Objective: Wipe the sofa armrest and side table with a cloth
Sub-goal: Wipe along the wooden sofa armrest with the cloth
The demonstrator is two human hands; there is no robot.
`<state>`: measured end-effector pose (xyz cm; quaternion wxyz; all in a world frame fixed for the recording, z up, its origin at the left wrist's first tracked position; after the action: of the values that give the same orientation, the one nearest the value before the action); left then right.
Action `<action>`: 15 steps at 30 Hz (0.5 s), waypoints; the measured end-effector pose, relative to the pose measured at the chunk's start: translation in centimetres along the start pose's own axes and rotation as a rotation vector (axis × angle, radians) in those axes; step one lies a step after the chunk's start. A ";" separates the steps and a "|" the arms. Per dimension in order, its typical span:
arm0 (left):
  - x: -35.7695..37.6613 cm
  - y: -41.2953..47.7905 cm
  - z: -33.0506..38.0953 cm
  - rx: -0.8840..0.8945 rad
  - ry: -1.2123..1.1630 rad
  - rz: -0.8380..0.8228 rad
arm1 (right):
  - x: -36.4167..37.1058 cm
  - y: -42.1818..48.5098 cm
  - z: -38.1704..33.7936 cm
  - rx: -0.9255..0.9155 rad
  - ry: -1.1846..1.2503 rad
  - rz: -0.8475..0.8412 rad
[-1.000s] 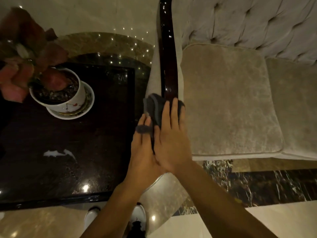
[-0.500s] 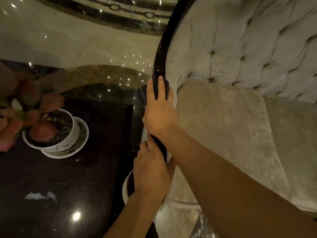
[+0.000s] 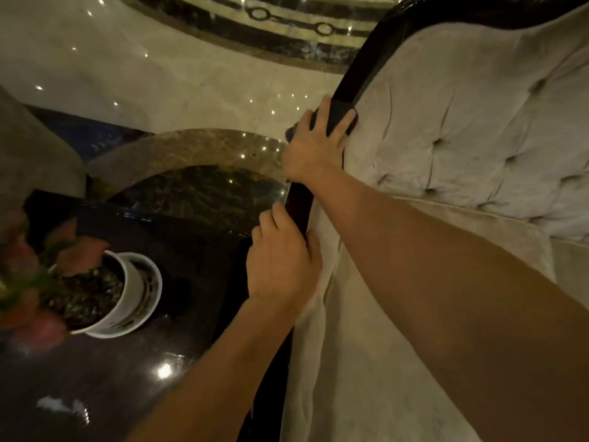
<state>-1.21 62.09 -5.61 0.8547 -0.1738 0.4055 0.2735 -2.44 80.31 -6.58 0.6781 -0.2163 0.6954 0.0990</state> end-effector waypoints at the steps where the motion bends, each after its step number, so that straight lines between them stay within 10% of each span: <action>1: 0.1 1.1 0.5 0.002 0.028 -0.001 | -0.1 0.2 0.0 -0.084 -0.011 0.034; 15: 3.6 13.8 6.8 -0.075 0.246 0.002 | -5.8 6.5 4.2 -0.531 -0.139 0.329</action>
<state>-3.65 77.69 -5.39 0.7910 -0.2377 0.4971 0.2658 -1.61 88.86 -2.16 0.6188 -0.2629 0.6228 0.4000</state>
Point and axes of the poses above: each hand's wrist, its own y-axis towards the middle knuckle, its own x-axis out of the palm, z = x × y, the point moved 10 cm from there along y, towards the middle knuckle, and after that the axes turned 6 degrees about -y, right-handed, at the moved point
